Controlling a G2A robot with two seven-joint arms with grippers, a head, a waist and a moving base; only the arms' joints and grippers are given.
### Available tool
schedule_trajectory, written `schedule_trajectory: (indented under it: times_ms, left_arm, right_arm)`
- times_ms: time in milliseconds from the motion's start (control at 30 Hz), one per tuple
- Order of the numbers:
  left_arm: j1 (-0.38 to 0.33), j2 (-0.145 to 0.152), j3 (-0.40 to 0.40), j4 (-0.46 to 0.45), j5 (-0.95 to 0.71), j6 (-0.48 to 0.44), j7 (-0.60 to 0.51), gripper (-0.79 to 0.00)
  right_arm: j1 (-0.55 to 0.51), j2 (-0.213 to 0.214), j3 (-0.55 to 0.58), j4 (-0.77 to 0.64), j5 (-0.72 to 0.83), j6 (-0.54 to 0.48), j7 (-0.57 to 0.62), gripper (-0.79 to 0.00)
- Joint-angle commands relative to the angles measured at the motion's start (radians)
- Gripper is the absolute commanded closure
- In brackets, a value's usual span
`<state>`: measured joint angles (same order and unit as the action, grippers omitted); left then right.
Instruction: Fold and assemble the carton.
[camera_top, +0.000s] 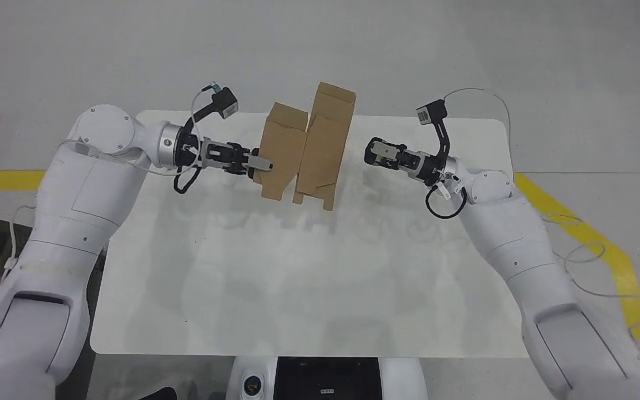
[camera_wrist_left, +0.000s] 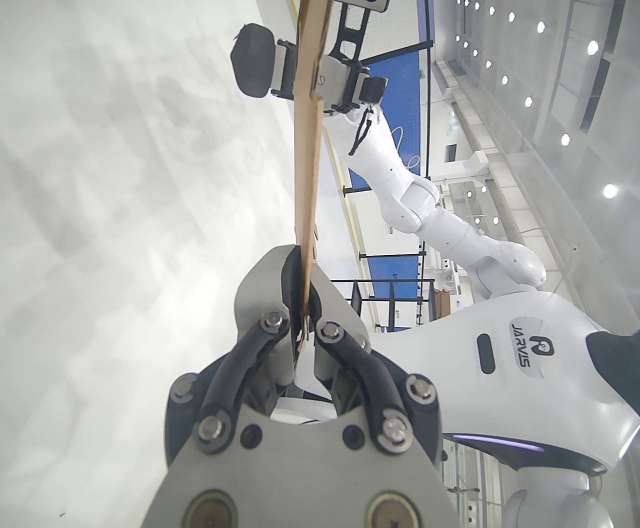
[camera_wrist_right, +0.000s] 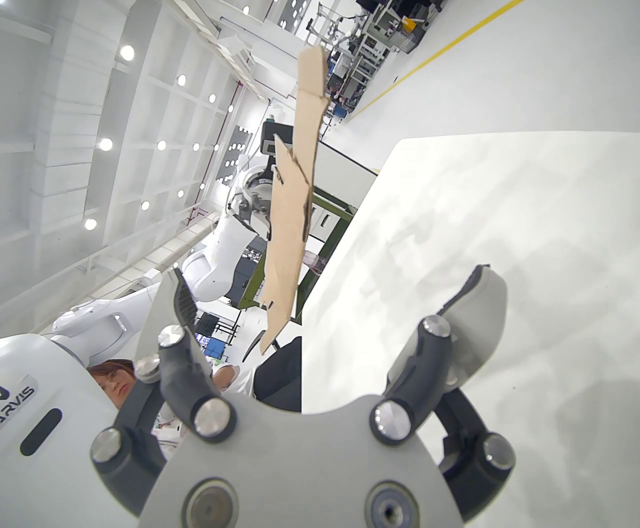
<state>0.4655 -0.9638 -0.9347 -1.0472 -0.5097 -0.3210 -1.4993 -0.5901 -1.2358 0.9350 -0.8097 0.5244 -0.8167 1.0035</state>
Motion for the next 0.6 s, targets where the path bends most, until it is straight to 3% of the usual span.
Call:
schedule_trajectory:
  times_ms: [0, 400, 567]
  left_arm:
    - [-0.002, 0.002, -0.001, 0.004, 0.008, 0.003, -0.002, 0.0]
    - [0.006, 0.002, -0.001, 0.0, 0.012, 0.006, 0.014, 0.0]
    - [0.028, 0.013, -0.015, -0.017, 0.038, 0.026, -0.014, 0.0]
  right_arm:
    - [0.0, 0.0, 0.0, 0.0, 0.0, 0.0, 0.0, -0.785]
    - [0.0, 0.0, 0.0, 0.0, 0.0, 0.0, 0.0, -0.785]
    - [-0.022, 0.009, 0.007, -0.052, -0.015, 0.084, 0.039, -0.785]
